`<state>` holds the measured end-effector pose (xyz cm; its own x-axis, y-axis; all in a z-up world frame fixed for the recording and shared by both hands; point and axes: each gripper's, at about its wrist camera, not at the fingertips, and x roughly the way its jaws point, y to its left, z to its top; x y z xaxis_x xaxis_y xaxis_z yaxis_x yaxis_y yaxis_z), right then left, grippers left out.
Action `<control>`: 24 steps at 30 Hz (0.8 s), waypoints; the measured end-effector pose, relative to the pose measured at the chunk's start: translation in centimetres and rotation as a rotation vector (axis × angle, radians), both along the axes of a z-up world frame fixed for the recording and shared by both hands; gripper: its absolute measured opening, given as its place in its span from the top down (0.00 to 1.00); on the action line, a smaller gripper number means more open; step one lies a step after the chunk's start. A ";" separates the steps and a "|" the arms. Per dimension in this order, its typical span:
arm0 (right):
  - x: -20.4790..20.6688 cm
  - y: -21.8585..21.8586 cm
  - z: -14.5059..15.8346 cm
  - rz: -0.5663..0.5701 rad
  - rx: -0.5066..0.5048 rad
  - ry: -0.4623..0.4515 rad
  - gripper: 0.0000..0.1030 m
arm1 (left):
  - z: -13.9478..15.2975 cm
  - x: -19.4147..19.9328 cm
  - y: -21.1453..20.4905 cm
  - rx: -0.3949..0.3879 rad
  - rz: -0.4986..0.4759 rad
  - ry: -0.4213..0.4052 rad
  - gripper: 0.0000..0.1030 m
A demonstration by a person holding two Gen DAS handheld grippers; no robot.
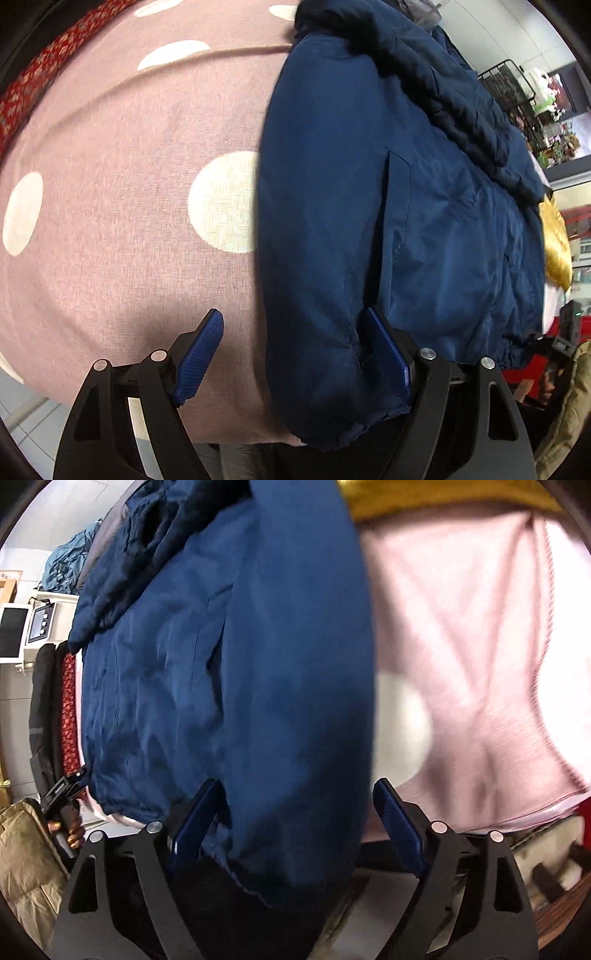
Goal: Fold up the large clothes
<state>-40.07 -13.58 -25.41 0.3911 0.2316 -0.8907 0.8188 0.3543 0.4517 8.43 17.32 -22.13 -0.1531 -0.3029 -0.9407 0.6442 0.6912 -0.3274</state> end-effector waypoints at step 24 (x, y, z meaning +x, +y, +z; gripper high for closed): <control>2.8 0.9 3.3 0.117 -0.017 -0.020 0.76 | 2.8 -3.3 -1.7 -0.100 -0.255 0.077 0.82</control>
